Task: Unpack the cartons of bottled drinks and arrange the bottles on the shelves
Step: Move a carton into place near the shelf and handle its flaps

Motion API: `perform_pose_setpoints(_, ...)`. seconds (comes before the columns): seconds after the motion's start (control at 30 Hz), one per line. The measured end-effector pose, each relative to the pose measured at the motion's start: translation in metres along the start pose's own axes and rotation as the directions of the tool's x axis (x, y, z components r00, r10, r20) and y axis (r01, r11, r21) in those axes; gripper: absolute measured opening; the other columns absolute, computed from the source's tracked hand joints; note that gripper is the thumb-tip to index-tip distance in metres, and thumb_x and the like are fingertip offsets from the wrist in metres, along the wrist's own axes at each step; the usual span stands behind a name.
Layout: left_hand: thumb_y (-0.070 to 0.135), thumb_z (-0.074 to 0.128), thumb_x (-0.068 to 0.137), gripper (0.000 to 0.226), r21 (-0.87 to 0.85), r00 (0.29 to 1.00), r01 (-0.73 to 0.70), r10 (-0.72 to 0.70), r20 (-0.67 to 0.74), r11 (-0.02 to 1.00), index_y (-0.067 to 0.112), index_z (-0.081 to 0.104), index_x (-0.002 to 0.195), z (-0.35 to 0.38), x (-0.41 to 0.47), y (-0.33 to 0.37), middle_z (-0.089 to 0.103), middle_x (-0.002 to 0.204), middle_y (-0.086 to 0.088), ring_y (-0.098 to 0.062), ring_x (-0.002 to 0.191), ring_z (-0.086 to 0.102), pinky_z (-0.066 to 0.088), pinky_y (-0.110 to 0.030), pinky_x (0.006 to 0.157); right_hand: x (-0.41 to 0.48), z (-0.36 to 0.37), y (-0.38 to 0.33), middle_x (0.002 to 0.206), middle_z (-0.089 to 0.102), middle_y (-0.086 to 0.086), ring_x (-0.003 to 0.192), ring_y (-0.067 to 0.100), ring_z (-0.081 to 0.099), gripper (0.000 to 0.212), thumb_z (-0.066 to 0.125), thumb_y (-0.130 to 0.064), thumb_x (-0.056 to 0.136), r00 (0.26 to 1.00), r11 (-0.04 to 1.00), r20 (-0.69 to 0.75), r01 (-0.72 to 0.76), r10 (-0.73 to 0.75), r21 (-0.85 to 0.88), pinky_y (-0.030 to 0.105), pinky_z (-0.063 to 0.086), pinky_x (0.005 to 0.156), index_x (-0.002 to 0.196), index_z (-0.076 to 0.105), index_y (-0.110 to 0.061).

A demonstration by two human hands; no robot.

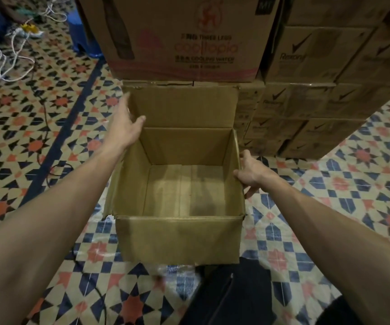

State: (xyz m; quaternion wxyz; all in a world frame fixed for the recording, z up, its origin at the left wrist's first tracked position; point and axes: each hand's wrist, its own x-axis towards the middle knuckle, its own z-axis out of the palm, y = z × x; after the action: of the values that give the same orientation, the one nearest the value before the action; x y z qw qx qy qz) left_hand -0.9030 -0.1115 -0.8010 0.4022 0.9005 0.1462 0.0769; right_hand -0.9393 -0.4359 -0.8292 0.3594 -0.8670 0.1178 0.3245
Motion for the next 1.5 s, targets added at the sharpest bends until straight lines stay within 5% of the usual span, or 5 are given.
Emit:
perform_pose_setpoints(0.67,0.034,0.050,0.101,0.050,0.185,1.000,0.018,-0.019,0.001,0.983,0.019,0.037,0.147,0.011,-0.091,-0.046,0.041,0.151,-0.006,-0.022,0.138,0.041,0.036,-0.039,0.110,0.009,0.015,-0.001,0.136,0.056,0.019,0.106,0.040,0.066,0.062,0.057,-0.015,0.100,0.965,0.993,-0.234,0.106,-0.117,-0.058,0.038,0.060,0.056,0.150,0.024,-0.033)
perform_pose_setpoints(0.8,0.030,0.055,0.099,0.051,0.290,0.999,-0.018,0.029,-0.033,0.957,0.021,0.042,0.148,0.011,-0.101,-0.061,0.030,0.157,-0.007,-0.026,0.144,0.031,0.032,-0.044,0.115,0.003,0.015,-0.001,0.139,0.055,0.020,0.118,0.038,0.061,0.077,0.057,-0.021,0.101,0.910,0.937,-0.274,0.247,-0.312,-0.248,0.051,0.053,0.095,0.156,0.007,-0.044)
perform_pose_setpoints(1.07,0.063,0.050,0.090,0.088,0.123,0.846,0.501,-0.455,-0.279,0.856,0.008,0.022,0.152,-0.011,-0.144,-0.088,0.030,0.152,-0.020,-0.038,0.137,0.037,0.037,-0.052,0.108,-0.003,0.017,-0.008,0.146,0.047,0.021,0.078,0.020,0.062,0.052,0.038,-0.029,0.108,0.958,0.930,-0.171,0.167,-0.232,-0.328,0.030,0.055,0.058,0.156,0.025,-0.046)
perform_pose_setpoints(1.27,0.097,0.029,0.069,0.117,-0.017,0.623,0.766,-0.736,0.264,0.643,0.015,0.031,0.153,-0.018,-0.175,-0.094,0.048,0.144,-0.021,-0.040,0.122,0.055,0.043,-0.051,0.100,-0.012,0.025,-0.012,0.150,0.042,0.021,0.092,0.032,0.065,0.062,0.044,-0.016,0.105,0.970,0.958,-0.191,0.094,-0.149,-0.270,0.042,0.062,0.073,0.157,0.024,-0.043)
perform_pose_setpoints(1.5,0.052,0.077,0.073,0.064,-0.051,0.658,0.745,-0.721,0.215,0.665,0.015,0.057,0.121,-0.043,-0.159,-0.093,0.064,0.109,-0.010,-0.027,0.094,0.064,0.054,-0.044,0.080,-0.007,0.021,-0.004,0.158,0.032,0.015,0.094,0.030,0.061,0.066,0.048,-0.016,0.104,0.987,0.978,-0.118,0.087,-0.110,-0.189,0.037,0.061,0.059,0.153,0.024,-0.052)
